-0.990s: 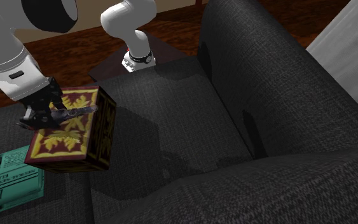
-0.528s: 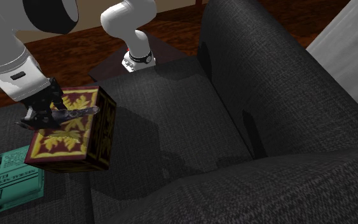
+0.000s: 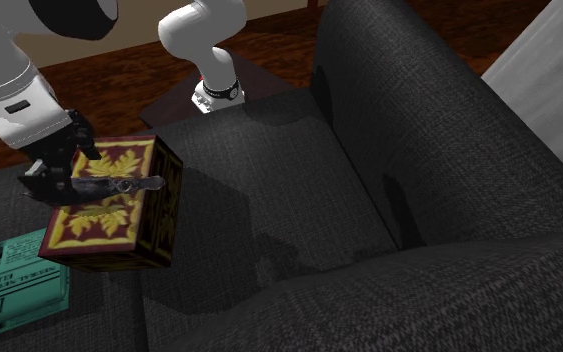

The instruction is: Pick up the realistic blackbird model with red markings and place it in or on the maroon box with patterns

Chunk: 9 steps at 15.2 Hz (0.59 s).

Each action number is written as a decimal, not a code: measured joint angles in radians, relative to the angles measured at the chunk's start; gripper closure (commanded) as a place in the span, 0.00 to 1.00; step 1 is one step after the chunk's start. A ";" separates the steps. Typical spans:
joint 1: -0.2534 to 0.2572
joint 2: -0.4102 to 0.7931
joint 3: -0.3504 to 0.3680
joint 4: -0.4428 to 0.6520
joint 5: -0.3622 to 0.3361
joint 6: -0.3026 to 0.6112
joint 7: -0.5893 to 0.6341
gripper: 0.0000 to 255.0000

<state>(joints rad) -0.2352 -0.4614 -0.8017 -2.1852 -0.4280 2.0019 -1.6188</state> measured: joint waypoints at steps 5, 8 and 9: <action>-0.003 -0.021 0.036 0.060 0.006 -0.084 0.001 0.00; -0.003 -0.021 0.036 0.062 0.007 -0.087 0.001 0.00; -0.003 -0.021 0.036 0.062 0.007 -0.087 0.001 0.00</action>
